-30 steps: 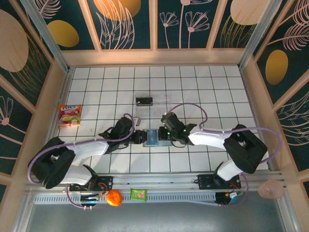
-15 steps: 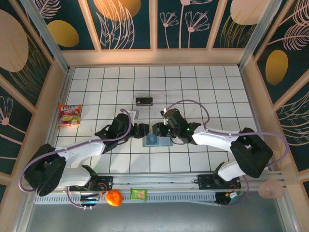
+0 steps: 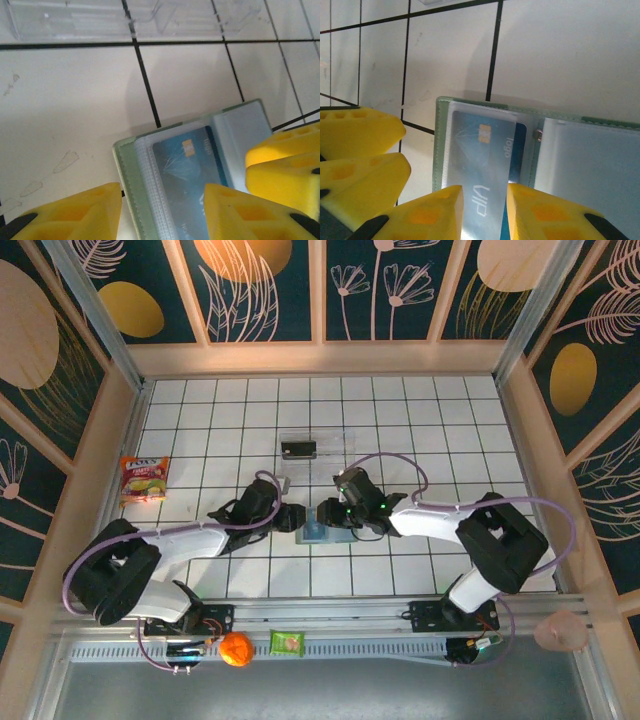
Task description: Take the credit cards out of the card holder
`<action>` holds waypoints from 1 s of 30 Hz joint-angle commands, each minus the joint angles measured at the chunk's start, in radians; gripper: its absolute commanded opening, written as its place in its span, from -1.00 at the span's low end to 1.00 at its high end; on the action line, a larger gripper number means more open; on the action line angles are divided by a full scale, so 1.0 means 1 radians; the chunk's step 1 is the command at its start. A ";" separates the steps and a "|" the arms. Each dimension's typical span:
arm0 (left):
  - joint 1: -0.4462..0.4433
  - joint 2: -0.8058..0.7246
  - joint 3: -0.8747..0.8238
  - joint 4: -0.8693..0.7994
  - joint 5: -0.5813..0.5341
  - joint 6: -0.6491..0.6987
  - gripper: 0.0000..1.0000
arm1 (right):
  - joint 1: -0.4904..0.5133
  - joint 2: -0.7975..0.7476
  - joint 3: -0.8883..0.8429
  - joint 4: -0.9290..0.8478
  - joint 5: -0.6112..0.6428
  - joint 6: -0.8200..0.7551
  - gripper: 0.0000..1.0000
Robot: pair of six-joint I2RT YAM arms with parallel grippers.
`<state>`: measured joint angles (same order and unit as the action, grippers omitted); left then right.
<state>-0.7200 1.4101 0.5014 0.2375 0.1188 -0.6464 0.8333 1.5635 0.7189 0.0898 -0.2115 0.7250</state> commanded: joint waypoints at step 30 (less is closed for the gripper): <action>-0.022 0.181 0.012 0.024 0.015 0.016 -0.55 | -0.042 0.070 -0.012 0.038 -0.060 0.016 -0.53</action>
<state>-0.7372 1.5635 0.5426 0.2874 0.1253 -0.6170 0.8017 1.6169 0.7170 0.1085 -0.2489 0.7395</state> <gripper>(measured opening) 0.235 0.237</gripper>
